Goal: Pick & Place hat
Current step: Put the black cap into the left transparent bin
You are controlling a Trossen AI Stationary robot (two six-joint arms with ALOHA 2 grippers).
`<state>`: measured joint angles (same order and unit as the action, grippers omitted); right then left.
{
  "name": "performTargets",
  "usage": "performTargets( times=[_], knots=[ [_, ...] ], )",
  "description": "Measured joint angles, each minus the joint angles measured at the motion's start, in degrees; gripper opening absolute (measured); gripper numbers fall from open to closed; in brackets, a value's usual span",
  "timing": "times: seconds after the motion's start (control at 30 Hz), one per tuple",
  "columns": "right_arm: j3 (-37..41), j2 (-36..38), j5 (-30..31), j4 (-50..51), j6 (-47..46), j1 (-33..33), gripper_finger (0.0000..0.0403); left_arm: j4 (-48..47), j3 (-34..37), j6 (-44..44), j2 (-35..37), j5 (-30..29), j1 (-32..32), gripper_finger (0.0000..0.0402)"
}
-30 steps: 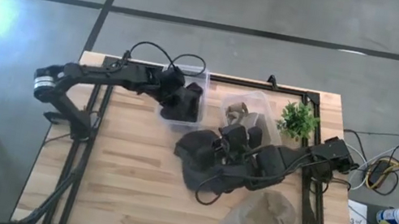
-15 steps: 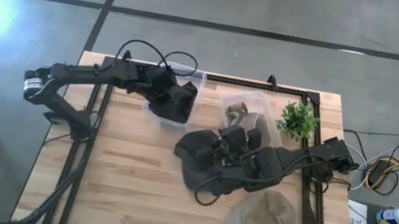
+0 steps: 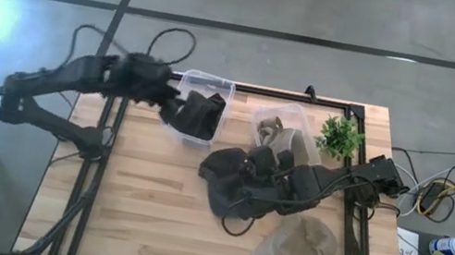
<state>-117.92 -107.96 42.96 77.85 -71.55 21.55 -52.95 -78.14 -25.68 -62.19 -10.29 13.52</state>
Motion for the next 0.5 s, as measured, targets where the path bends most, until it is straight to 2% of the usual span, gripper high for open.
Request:
performTargets(
  times=[0.17, 0.23, 0.3, 0.4, 0.5],
  knots=[
    [6.59, 0.00, -17.52, -0.78, 0.99, -2.98, 0.0107, 2.27, 5.10, -8.26, 4.24, -0.12, -15.61, 0.0181],
    [11.09, 0.00, -23.08, -2.26, 0.77, -3.45, 0.0107, 3.23, 9.55, -13.76, 4.59, -2.85, -23.37, 0.0181],
    [15.99, 0.00, -27.69, -5.50, 0.76, -3.43, 0.0107, 5.10, 14.89, -19.62, 4.27, -7.96, -31.48, 0.0181],
    [23.47, 0.00, -32.65, -14.20, -0.08, -2.66, 0.0107, 8.63, 22.55, -28.01, 3.26, -14.92, -41.59, 0.0181],
    [30.02, 0.00, -31.41, -22.92, -3.30, -1.18, 0.0107, 11.86, 28.72, -39.60, 2.53, -18.87, -48.39, 0.0181]
  ],
)
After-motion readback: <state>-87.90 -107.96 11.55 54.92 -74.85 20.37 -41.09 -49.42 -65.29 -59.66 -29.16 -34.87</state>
